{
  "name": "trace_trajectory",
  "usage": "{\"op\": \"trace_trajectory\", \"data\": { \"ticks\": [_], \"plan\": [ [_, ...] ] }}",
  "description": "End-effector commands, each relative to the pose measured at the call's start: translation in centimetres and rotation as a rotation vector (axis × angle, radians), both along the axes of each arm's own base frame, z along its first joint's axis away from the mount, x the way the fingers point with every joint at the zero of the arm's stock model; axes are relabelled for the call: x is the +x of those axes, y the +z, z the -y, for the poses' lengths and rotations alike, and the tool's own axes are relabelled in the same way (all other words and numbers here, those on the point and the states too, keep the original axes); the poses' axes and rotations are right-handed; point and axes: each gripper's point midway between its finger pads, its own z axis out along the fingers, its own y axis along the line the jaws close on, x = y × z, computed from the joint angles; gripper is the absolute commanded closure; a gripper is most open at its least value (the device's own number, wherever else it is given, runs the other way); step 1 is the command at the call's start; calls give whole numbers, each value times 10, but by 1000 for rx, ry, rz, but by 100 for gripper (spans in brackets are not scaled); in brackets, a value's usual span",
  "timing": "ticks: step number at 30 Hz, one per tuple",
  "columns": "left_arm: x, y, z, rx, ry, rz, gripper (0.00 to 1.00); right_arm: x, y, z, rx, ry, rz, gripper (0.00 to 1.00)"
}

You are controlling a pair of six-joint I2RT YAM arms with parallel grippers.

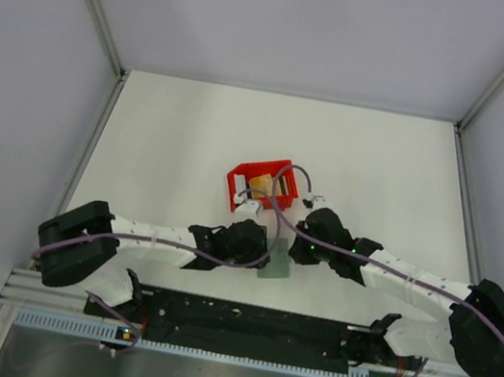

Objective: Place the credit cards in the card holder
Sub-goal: Close the card holder at the center of the board.

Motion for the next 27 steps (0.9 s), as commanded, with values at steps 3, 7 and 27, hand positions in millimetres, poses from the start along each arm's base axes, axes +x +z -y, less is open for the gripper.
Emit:
{"op": "trace_trajectory", "data": {
  "ticks": [3,7,27],
  "plan": [
    [7,-10,0,42,15,-3,54,7,-4,-7,42,22,-2,99],
    [5,-19,0,55,14,-23,57,2,-9,-10,45,41,-29,99],
    [0,-34,4,68,-6,-70,60,4,-14,-12,34,50,-38,99]
  ]
}}
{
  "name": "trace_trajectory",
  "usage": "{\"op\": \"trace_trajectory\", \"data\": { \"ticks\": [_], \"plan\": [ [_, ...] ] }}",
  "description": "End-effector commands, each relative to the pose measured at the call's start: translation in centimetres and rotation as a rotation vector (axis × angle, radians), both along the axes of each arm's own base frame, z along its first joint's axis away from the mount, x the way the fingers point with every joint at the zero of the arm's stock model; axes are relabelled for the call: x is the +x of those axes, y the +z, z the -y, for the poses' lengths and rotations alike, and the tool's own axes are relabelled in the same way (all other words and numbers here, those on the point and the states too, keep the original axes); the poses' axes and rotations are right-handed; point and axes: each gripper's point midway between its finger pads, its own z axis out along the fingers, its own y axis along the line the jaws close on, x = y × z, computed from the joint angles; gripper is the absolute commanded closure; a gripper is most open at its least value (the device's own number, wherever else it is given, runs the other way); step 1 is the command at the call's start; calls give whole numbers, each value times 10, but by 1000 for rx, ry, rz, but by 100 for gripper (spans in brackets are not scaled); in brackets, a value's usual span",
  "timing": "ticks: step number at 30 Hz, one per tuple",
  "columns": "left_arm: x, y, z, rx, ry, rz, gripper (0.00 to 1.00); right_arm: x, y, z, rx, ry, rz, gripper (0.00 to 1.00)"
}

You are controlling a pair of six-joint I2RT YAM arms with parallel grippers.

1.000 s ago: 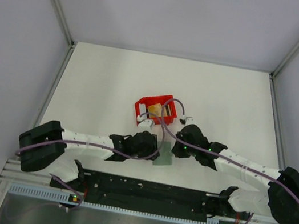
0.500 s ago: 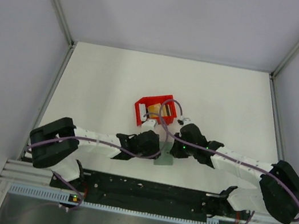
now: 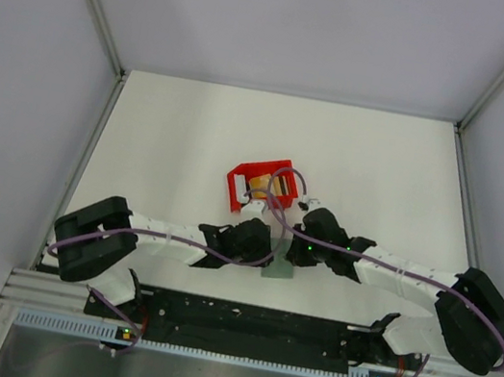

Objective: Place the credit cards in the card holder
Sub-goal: Close the card holder at the center of the board.

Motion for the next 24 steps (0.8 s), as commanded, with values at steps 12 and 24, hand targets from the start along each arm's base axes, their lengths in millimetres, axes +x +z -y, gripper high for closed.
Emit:
{"op": "trace_trajectory", "data": {
  "ticks": [12,24],
  "plan": [
    [-11,-18,-6,43,-38,-50,62,10,-3,-11,7,7,1,99],
    [-12,-18,-7,41,-35,-50,61,14,6,-16,38,-18,-1,98]
  ]
}}
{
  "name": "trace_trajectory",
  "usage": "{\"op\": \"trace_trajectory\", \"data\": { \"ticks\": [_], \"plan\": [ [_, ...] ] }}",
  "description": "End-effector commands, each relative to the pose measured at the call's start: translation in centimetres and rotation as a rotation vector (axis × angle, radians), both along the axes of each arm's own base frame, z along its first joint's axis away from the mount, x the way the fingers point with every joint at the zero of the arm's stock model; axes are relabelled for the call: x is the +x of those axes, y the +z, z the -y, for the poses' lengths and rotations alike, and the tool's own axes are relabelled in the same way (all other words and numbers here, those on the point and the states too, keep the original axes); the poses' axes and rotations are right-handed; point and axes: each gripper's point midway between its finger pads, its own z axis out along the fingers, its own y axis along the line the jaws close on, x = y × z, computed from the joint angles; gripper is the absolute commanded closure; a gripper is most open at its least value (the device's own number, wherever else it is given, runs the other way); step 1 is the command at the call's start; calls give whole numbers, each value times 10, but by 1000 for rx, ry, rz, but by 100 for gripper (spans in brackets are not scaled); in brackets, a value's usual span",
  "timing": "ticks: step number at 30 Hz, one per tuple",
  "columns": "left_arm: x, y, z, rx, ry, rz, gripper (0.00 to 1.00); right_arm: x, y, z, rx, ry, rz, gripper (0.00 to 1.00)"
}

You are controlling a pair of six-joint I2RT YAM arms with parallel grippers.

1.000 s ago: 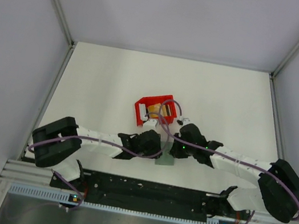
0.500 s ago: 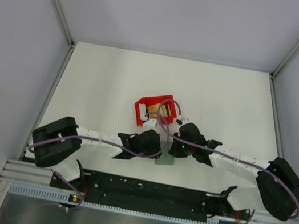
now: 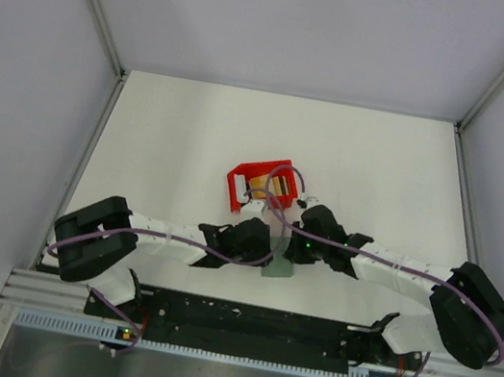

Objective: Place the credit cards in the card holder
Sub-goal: Close the card holder at the center of the board.

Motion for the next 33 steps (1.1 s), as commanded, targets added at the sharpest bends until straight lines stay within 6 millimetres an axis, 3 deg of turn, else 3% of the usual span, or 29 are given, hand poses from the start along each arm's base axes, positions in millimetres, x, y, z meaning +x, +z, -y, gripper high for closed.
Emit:
{"op": "trace_trajectory", "data": {
  "ticks": [1,10,13,16,25,33],
  "plan": [
    [-13,-18,-6,43,-37,-48,62,9,5,-10,30,-20,12,98],
    [-14,-18,-2,30,-69,-44,63,10,2,-13,24,-49,-31,97],
    [-15,-19,-1,26,-77,-45,64,9,2,-14,-9,-53,-70,89],
    [-16,-20,0,22,-84,-47,64,16,-7,-2,-102,-94,-70,89],
    [-16,-19,0,17,-83,-45,64,9,-47,25,-296,-109,-96,92],
    [-16,-19,0,14,-83,-45,64,4,-70,32,-399,-76,-130,98]
  ]
}}
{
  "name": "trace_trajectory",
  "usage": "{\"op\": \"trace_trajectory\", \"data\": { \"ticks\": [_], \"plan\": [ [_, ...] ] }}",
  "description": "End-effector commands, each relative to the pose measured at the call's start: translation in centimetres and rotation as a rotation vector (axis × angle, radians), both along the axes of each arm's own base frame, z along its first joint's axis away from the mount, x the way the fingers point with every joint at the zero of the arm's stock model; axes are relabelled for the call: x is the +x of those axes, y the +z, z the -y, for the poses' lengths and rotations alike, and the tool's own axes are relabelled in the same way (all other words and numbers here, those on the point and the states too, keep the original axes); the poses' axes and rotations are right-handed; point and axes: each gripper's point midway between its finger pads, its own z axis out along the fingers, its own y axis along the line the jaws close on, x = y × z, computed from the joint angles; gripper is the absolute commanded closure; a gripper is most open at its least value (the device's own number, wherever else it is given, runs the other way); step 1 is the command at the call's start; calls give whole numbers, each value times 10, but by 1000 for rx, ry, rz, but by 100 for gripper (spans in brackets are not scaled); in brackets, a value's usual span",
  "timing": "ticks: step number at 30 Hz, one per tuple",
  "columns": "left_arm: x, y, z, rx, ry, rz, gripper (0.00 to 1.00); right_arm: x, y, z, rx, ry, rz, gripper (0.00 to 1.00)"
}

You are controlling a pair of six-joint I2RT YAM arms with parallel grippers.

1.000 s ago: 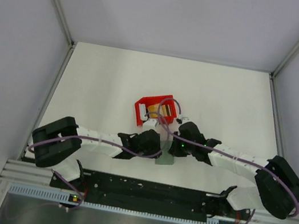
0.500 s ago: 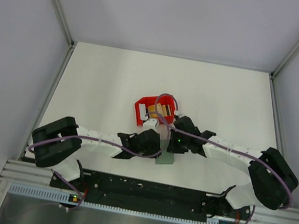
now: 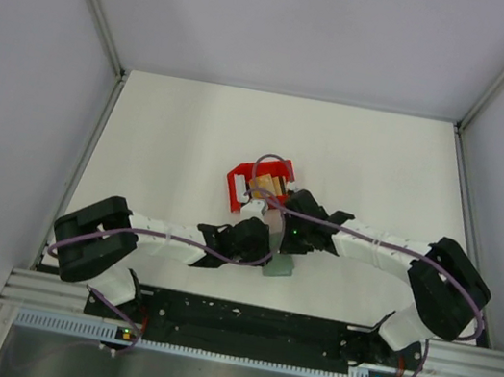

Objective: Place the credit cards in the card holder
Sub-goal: Close the card holder at the center of the board, then reset both arms

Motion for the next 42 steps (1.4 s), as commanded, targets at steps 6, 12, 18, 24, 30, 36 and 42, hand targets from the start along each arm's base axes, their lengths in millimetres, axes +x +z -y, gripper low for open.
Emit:
{"op": "trace_trajectory", "data": {
  "ticks": [6,12,18,24,30,36,42],
  "plan": [
    [-16,-18,-4,18,-42,-49,64,-5,-45,42,-228,-17,20,97],
    [-11,-4,-3,-1,-38,-11,55,12,40,28,2,-35,227,87],
    [-4,16,-5,0,-33,42,44,10,59,44,67,-80,260,77],
    [15,52,-38,45,91,160,7,23,68,94,108,-232,326,39],
    [47,84,-106,73,309,259,2,40,87,163,156,-446,438,1],
    [77,110,-190,33,537,358,2,56,86,237,40,-683,492,1],
    [78,120,-226,143,674,415,2,66,88,281,-121,-846,597,1]
  ]
}}
